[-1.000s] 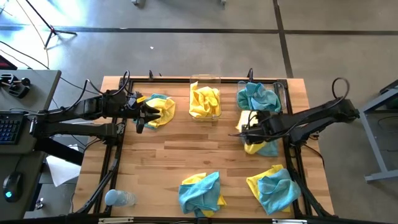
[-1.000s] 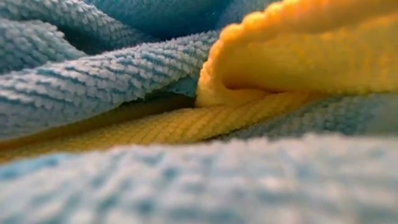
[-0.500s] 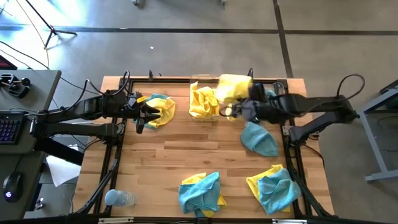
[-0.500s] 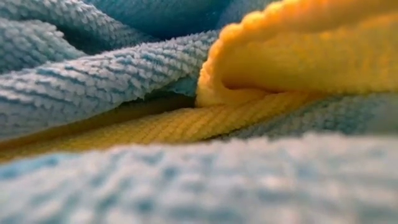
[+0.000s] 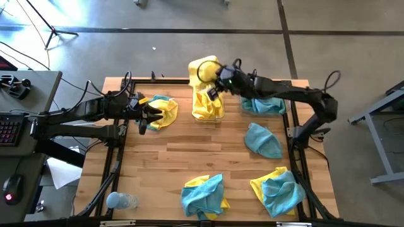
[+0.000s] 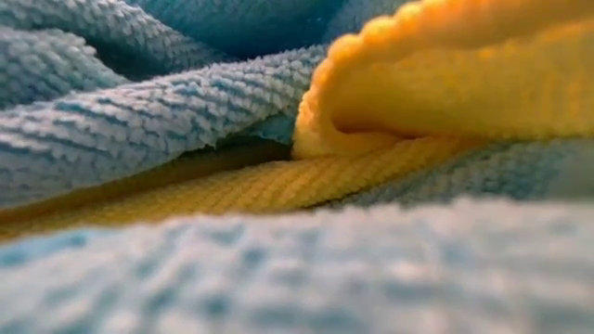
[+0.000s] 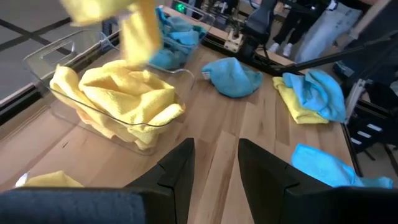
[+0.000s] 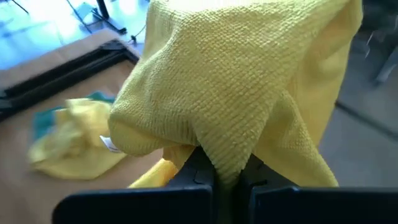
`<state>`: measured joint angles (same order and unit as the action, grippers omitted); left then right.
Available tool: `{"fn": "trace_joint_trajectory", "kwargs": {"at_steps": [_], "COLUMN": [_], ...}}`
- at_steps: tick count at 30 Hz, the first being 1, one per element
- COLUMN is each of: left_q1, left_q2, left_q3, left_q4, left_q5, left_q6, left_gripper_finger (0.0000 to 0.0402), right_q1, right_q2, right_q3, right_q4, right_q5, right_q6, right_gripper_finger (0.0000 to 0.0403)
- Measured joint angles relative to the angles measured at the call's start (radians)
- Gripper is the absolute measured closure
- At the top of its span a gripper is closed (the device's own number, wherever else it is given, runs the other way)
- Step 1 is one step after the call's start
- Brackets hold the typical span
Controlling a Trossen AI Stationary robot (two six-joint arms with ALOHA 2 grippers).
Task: Sort microfiber towel by color & place in baskets
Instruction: Put the yellow towel into the left transparent bin
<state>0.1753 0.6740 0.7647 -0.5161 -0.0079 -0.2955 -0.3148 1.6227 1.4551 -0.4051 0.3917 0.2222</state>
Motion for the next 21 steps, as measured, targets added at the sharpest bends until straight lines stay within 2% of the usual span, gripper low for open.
{"fn": "trace_joint_trajectory", "kwargs": {"at_steps": [4, 10, 14, 21], "left_q1": [0.0, 0.0, 0.001, 0.001], "left_q2": [0.0, 0.0, 0.0, 0.0], "left_q3": [0.0, 0.0, 0.0, 0.0], "left_q4": [0.0, 0.003, 0.003, 0.003], "left_q5": [-0.045, -0.107, -0.141, -0.216], "left_q6": [-0.009, -0.053, -0.082, -0.097], "left_gripper_finger": [0.0289, 0.0289, 0.0289, 0.0289], "right_q1": [-0.1, -0.206, -0.225, -0.229], "right_q2": [0.093, 0.211, 0.213, 0.245], "right_q3": [0.001, -0.002, -0.002, 0.001], "right_q4": [0.045, -0.065, -0.152, -0.127], "right_q5": [-0.113, -0.394, -0.455, -0.536], "right_q6": [-0.13, -0.063, -0.04, -0.061], "right_gripper_finger": [0.0402, 0.0402, 0.0402, 0.0402]}}
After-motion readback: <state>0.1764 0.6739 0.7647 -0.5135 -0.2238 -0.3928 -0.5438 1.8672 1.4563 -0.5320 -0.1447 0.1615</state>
